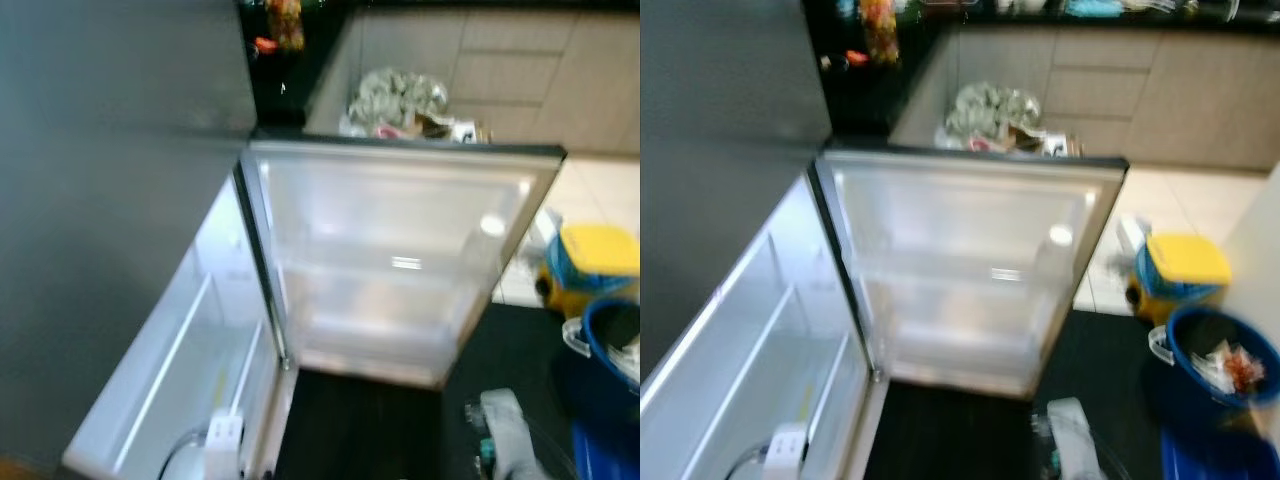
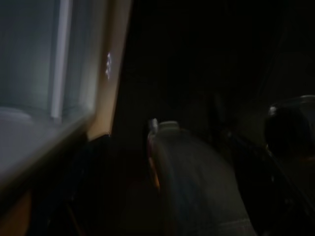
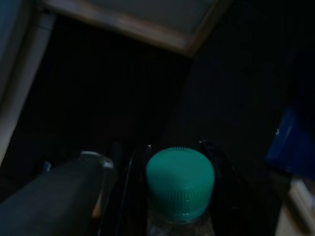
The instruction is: Restocking fridge
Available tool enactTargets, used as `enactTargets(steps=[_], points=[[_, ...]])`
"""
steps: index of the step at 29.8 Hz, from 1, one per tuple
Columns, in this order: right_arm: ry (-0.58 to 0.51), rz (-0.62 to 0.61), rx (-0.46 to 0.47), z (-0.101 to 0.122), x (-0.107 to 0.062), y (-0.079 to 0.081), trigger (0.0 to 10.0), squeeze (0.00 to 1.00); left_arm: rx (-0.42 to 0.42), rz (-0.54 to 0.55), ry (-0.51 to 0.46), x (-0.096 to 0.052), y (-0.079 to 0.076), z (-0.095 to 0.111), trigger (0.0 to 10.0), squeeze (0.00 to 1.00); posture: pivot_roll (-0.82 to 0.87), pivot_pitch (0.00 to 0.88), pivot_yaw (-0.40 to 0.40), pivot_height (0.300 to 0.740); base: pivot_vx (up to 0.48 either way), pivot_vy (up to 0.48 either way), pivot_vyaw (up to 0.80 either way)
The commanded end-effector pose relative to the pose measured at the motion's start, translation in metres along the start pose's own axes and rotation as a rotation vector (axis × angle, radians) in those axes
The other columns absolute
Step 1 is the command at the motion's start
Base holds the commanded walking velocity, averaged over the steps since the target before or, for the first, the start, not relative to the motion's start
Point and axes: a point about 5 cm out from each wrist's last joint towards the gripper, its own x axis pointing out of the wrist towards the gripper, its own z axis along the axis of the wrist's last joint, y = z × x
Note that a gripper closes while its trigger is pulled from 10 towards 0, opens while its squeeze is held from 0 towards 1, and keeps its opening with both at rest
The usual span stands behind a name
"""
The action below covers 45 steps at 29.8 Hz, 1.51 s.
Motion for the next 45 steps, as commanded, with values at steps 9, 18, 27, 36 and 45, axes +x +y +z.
enactTargets(steps=[9, 18, 27, 36, 45], points=[[0.021, -0.012, 0.012, -0.008, -0.002, -0.003, 10.0, 0.0, 0.001, 0.002, 0.022, -0.001, 0.001, -0.005, 10.0, 0.0, -0.06, 0.0, 0.016, 0.74, 0.0, -0.432, 0.0], [-0.043, 0.037, -0.051, 0.009, 0.001, 0.001, 10.0, 0.0, -0.01, 0.024, 0.003, -0.001, 0.002, -0.003, 10.0, 0.0, -0.06, 0.0, 0.017, 0.74, 0.053, -0.088, 0.0], [-0.256, 0.245, -0.105, 0.073, 0.003, 0.027, 10.0, 0.0, 0.009, 0.003, 0.004, -0.001, 0.001, -0.003, 10.0, 0.0, -0.06, 0.0, 0.018, 0.74, 0.0, -0.051, 0.0], [-0.425, 0.394, -0.203, 0.125, -0.005, 0.053, 10.0, 0.0, -0.014, 0.038, -0.043, -0.001, 0.005, 0.004, 10.0, 0.0, -0.06, 0.0, 0.015, 0.74, 0.0, -0.398, 0.0], [-0.558, 0.707, -0.394, 0.154, -0.023, 0.11, 10.0, 0.0, 0.076, 0.007, -0.216, 0.005, -0.004, 0.05, 10.0, 0.0, -0.05, 0.0, 0.011, 0.74, 0.0, 0.0, 0.0]])
